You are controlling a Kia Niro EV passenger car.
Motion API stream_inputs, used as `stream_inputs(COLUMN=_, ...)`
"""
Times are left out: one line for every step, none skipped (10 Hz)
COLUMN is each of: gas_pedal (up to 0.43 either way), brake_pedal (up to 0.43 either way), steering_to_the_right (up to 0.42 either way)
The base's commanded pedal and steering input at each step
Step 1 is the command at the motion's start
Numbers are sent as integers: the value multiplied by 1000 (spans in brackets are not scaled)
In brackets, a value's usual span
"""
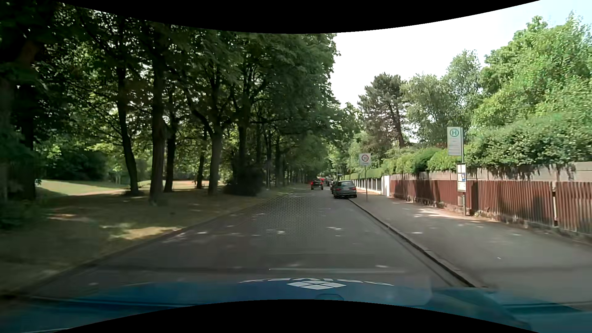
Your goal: Follow the waypoints while adhering to traffic rules and regulations
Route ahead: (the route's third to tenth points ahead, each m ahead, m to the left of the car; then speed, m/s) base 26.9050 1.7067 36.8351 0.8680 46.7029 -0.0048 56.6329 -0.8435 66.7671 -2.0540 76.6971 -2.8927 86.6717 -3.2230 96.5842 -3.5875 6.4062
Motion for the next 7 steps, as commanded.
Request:
stream_inputs(gas_pedal=189, brake_pedal=0, steering_to_the_right=0)
stream_inputs(gas_pedal=189, brake_pedal=0, steering_to_the_right=-1)
stream_inputs(gas_pedal=189, brake_pedal=0, steering_to_the_right=-3)
stream_inputs(gas_pedal=189, brake_pedal=0, steering_to_the_right=-3)
stream_inputs(gas_pedal=189, brake_pedal=0, steering_to_the_right=-3)
stream_inputs(gas_pedal=177, brake_pedal=0, steering_to_the_right=-3)
stream_inputs(gas_pedal=177, brake_pedal=0, steering_to_the_right=-3)
